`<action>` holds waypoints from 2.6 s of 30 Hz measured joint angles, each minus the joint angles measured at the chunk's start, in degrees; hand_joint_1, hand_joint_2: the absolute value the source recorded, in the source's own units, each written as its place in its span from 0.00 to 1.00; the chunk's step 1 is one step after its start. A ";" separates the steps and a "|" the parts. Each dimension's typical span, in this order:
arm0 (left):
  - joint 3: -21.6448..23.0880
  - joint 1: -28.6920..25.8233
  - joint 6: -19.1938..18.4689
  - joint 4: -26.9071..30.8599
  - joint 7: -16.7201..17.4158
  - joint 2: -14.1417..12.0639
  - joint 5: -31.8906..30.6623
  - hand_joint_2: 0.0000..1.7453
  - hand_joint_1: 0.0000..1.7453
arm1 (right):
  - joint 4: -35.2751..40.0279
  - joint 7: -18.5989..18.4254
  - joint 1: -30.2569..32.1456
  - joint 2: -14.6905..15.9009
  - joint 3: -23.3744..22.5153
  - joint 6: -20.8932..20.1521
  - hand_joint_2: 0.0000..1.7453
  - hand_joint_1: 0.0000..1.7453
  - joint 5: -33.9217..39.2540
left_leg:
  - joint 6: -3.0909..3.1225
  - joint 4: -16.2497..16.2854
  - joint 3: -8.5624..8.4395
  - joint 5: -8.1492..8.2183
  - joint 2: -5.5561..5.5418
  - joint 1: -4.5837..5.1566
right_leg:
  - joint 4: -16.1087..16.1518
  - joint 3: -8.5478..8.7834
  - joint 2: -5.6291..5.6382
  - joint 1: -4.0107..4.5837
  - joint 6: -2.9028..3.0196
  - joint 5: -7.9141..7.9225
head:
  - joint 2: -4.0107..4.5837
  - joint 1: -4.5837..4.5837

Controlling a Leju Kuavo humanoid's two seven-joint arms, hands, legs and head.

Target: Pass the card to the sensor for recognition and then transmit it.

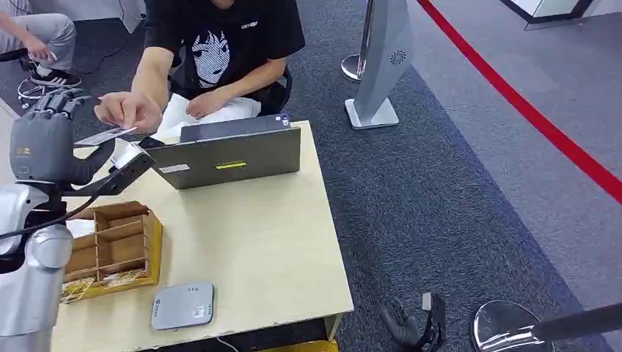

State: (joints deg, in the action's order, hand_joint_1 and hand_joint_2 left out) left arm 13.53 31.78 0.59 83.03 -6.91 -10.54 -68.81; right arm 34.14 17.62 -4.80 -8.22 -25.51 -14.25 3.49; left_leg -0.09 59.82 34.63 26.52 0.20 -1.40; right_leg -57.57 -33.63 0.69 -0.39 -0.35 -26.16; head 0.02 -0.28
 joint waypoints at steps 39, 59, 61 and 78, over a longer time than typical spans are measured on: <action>-3.32 -35.62 2.16 18.09 -6.08 5.77 0.27 1.00 1.00 | -5.31 5.59 -0.90 1.40 -7.06 -2.16 1.00 0.00 -5.18 | -0.01 -0.05 0.05 0.10 -0.02 0.06 | 0.01 -0.05 -0.01 -0.07 -0.04 -0.07 | 0.00 -0.02; 3.62 -37.78 -1.79 -0.30 -5.23 11.30 4.73 1.00 1.00 | -4.76 5.05 -2.32 1.33 -7.13 -1.75 1.00 0.00 -7.95 | 0.00 -0.04 0.08 0.09 -0.09 0.08 | 0.01 -0.04 -0.07 -0.09 -0.05 -0.07 | 0.00 -0.02; 4.35 -37.43 -1.79 -1.03 -5.12 11.30 4.79 1.00 1.00 | -4.76 5.09 -2.49 1.33 -7.13 -1.62 1.00 0.00 -8.17 | -0.01 -0.05 0.07 0.09 -0.12 0.07 | 0.01 -0.03 -0.07 -0.09 -0.05 -0.07 | 0.00 -0.04; 0.91 -27.13 5.86 14.80 -4.52 10.91 -3.17 1.00 1.00 | -2.01 3.36 -0.40 -0.09 -7.13 -2.73 1.00 0.00 -10.56 | 0.06 -0.05 0.13 -0.06 -0.19 0.06 | -0.01 -0.04 -0.21 -0.07 -0.04 -0.02 | 0.00 -0.02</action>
State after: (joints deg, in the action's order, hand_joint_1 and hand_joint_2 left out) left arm 14.45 4.65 6.45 97.84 -11.43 0.37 -71.98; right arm 32.13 20.98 -5.20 -8.31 -32.63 -16.98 -7.06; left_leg -0.02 59.77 34.75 26.46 0.01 -1.34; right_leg -57.58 -33.67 0.48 -0.46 -0.38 -26.17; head 0.02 -0.31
